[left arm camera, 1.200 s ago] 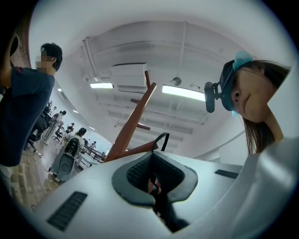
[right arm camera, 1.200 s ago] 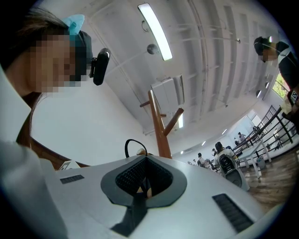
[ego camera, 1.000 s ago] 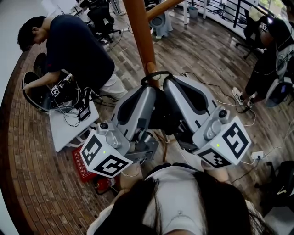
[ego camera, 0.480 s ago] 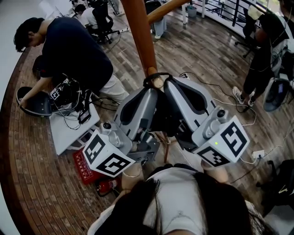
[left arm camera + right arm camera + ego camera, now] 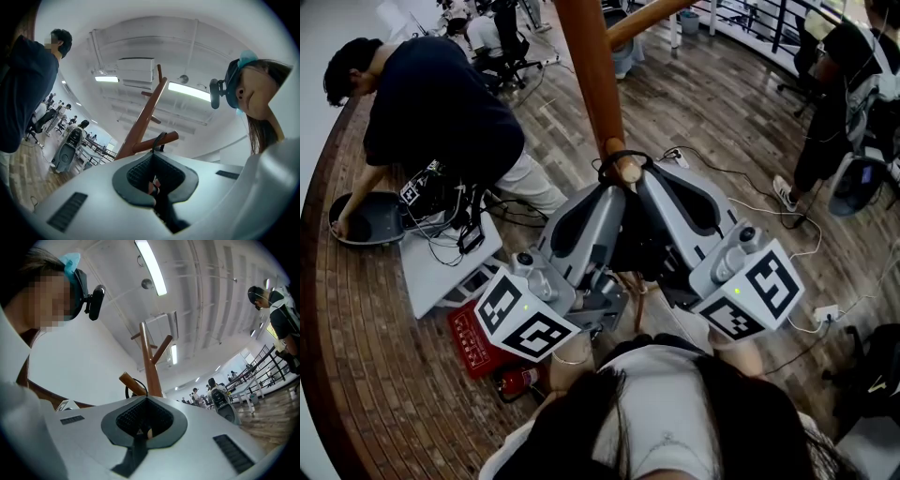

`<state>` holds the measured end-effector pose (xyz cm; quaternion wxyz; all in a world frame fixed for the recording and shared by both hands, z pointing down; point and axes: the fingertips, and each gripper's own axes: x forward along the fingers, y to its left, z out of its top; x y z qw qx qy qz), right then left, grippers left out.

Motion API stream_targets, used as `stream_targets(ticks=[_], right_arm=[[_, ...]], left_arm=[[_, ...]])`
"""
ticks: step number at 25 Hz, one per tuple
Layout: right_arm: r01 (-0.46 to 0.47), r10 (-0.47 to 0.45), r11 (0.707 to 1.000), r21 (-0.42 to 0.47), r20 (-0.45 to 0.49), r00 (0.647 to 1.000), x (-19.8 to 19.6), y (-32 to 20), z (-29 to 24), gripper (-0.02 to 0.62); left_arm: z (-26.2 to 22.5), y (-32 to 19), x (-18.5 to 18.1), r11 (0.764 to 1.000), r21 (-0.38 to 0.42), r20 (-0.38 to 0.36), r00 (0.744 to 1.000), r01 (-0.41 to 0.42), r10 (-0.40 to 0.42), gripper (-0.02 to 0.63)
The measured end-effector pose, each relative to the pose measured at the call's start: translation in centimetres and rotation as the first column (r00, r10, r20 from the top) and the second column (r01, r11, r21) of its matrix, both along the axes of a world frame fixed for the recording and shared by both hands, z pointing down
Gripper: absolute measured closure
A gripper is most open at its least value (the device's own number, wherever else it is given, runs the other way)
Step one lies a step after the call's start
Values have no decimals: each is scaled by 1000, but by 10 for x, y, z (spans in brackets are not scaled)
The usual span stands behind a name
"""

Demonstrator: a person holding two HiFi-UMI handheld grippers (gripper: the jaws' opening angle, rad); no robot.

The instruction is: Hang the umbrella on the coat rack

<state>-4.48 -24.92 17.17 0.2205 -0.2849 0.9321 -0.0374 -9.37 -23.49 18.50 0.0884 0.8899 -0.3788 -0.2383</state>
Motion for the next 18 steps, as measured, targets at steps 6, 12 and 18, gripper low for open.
stream_targets(ticks=[6, 12, 18], right_arm=[[-12, 12, 1000, -18, -10, 1000, -4, -2, 8, 561], [-22, 22, 999, -39, -19, 1000, -5, -5, 15, 561], [-42, 40, 998, -50, -34, 999, -6, -10, 24, 561]], left_arm=[[8, -2, -3, 1000, -23, -9, 1000, -4, 3, 594], [15, -6, -2, 999, -45, -11, 1000, -10, 9, 594], [24, -11, -2, 997, -69, -20, 1000, -22, 20, 594]])
